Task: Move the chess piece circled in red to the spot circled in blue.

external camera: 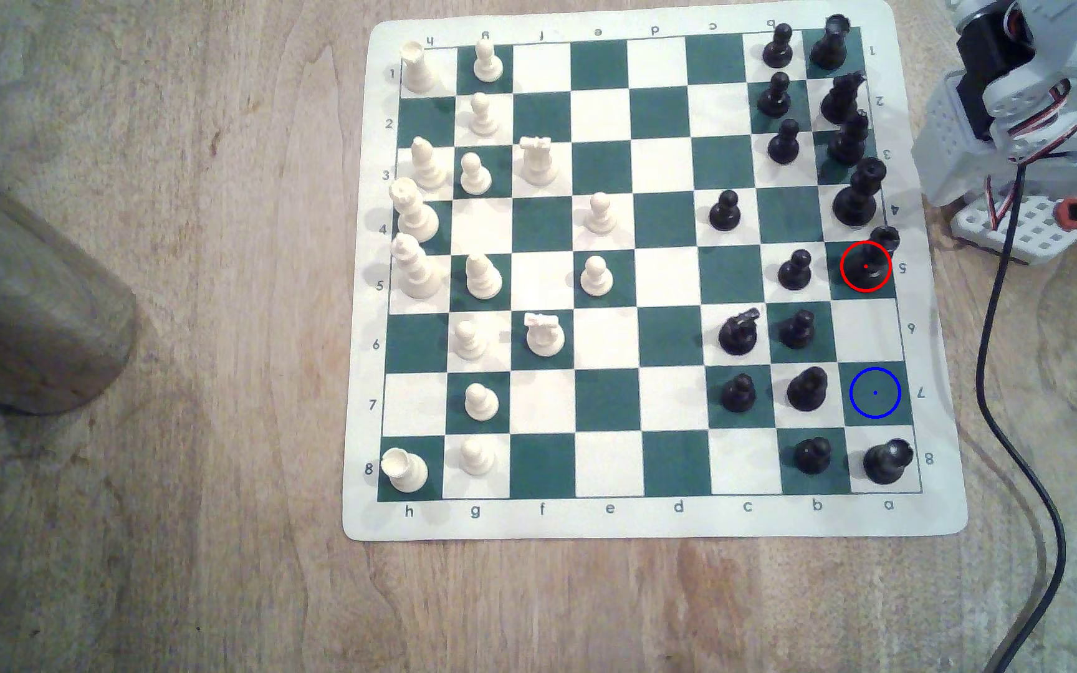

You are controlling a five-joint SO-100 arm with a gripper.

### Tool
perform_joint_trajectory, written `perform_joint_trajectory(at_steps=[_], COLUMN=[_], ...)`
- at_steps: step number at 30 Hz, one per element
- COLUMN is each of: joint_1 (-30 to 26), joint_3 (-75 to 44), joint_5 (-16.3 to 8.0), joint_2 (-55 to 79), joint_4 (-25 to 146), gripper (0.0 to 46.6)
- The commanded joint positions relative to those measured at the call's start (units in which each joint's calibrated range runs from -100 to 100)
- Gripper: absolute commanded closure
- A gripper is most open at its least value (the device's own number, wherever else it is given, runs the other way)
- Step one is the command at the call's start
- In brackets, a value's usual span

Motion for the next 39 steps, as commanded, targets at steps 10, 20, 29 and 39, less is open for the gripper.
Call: perform_joint_trajectory(at_steps=[10,20,29,39], joint_1=[2.86,10.60,15.77,4.66], joint_3=[-22.49,-45.79,-56.40,-57.66], joint_5=[-0.24,-0.24,-0.10,-0.78], joint_2=[-0.20,-0.11,-0.11,1.50], joint_4=[49.50,108.63,144.91,177.26], gripper=[46.4,46.4,46.4,36.8])
